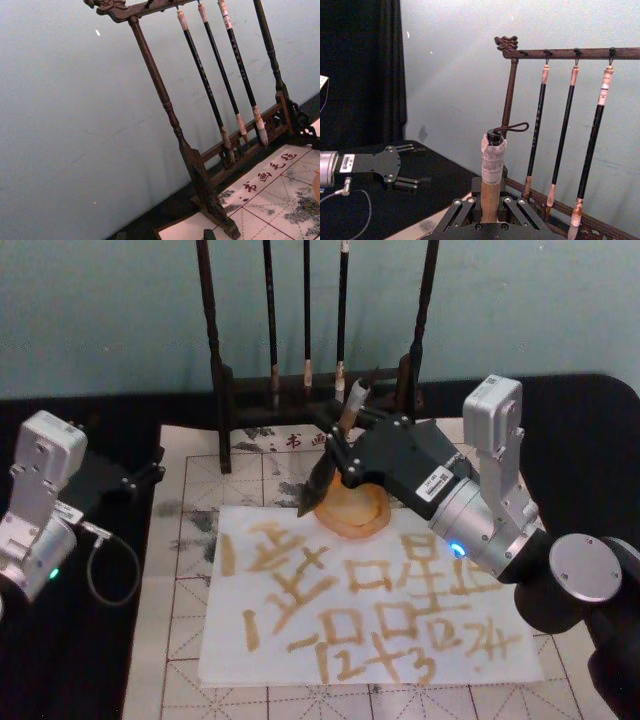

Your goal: Pick up the brush from the inkstone, write on the paper, then place the brush back to its original position.

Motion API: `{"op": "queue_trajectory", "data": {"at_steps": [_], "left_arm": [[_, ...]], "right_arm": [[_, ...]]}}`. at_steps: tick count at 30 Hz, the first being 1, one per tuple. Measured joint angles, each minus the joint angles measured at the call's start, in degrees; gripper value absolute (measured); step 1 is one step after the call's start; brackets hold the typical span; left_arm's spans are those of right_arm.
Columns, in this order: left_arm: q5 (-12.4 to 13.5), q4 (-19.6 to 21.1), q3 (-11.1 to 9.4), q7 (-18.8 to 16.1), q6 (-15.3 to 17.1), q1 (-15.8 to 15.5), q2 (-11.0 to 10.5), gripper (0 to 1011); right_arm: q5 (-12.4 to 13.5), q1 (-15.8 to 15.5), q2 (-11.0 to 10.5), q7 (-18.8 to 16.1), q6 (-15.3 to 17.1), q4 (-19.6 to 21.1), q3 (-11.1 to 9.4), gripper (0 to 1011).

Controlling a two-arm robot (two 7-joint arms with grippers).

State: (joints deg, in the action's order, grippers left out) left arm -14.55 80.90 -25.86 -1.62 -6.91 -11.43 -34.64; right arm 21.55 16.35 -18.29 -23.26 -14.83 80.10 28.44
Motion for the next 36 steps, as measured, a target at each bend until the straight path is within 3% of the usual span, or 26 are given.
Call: {"op": "queue_trajectory", "data": {"at_steps": [36], "left_arm": [[0.00, 0.00, 0.00, 0.00, 0.00, 0.00, 0.00, 1001]], "right_arm": [[-4.86, -0.42, 4.10, -2.02, -0.37, -2.99, -2.95, 179]]}}
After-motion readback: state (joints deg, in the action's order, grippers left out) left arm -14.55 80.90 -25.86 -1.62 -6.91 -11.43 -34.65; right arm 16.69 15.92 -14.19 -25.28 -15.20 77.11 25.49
